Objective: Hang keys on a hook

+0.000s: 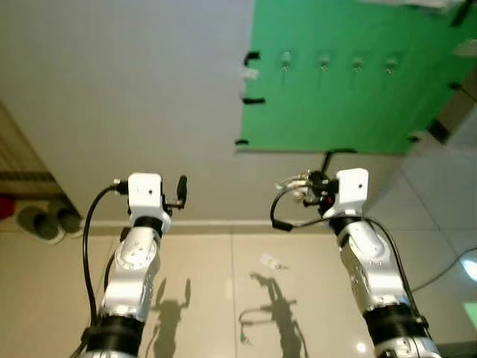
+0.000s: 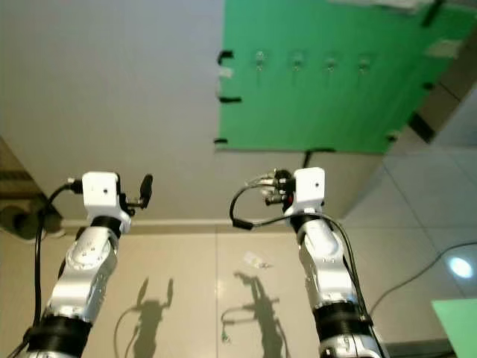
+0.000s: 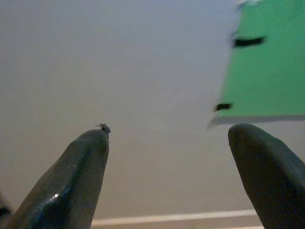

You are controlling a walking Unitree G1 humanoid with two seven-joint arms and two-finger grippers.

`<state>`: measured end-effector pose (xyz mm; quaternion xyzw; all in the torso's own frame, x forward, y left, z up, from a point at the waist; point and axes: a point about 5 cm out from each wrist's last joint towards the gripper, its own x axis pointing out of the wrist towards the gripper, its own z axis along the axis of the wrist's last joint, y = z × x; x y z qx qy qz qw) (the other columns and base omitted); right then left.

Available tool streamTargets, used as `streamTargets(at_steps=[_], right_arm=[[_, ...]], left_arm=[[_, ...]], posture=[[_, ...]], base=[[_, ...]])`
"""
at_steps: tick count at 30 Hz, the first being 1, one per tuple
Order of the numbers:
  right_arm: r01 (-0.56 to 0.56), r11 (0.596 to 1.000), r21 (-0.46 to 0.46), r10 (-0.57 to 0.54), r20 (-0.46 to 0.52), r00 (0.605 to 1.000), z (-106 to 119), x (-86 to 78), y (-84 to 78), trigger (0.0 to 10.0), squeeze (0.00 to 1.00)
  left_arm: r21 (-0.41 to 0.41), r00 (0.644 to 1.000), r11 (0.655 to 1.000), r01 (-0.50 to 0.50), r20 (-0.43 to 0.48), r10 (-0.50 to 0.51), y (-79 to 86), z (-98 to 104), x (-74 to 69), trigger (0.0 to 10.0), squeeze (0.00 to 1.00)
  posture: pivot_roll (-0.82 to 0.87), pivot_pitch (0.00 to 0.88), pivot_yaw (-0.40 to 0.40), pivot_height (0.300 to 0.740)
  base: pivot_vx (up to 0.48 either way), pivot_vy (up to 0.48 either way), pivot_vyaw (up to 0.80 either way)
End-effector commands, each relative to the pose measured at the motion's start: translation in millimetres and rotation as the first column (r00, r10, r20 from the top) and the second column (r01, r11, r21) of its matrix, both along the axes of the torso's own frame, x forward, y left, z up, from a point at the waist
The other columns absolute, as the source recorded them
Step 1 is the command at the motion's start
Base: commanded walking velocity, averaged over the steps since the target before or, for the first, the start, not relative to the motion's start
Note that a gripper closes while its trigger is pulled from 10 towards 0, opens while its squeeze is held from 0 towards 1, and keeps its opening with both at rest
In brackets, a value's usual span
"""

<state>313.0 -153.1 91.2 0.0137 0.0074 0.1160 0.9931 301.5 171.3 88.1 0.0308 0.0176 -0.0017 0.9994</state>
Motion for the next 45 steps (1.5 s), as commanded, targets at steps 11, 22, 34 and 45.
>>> streamTargets(at_steps=[11,22,34,45], right_arm=[[0.030,1.000,-0.009,-0.030,0.012,0.999,-1.9,-1.1,-7.0,10.0,0.00],[0.007,1.000,-0.028,-0.007,0.015,1.000,-1.5,0.3,-4.8,10.0,0.00],[-0.131,0.990,-0.046,0.131,0.000,0.991,30.7,19.6,-4.4,10.0,0.00],[-0.093,0.988,0.120,0.085,0.065,0.994,64.7,40.7,-4.6,10.0,0.00]], left_arm=[[0.019,0.997,0.997,0.079,-0.012,-0.079,-15.8,5.0,13.3,10.0,0.00],[0.000,0.998,0.998,0.063,-0.020,-0.063,-21.3,0.4,9.3,10.0,0.00],[0.008,0.999,1.000,0.023,-0.049,-0.023,-17.0,-2.9,13.2,10.0,0.00],[0.022,0.999,0.999,0.027,-0.040,-0.026,-13.2,3.2,21.2,10.0,0.00]], posture=[[0.01,0.000,0.013,0.740],[0.01,0.000,0.003,0.740],[0.02,0.000,-0.008,0.740],[0.02,0.000,-0.003,0.740]], base=[[0.480,0.000,0.00],[0.480,0.000,0.00],[0.231,0.000,0.00],[0.000,0.000,0.00]])
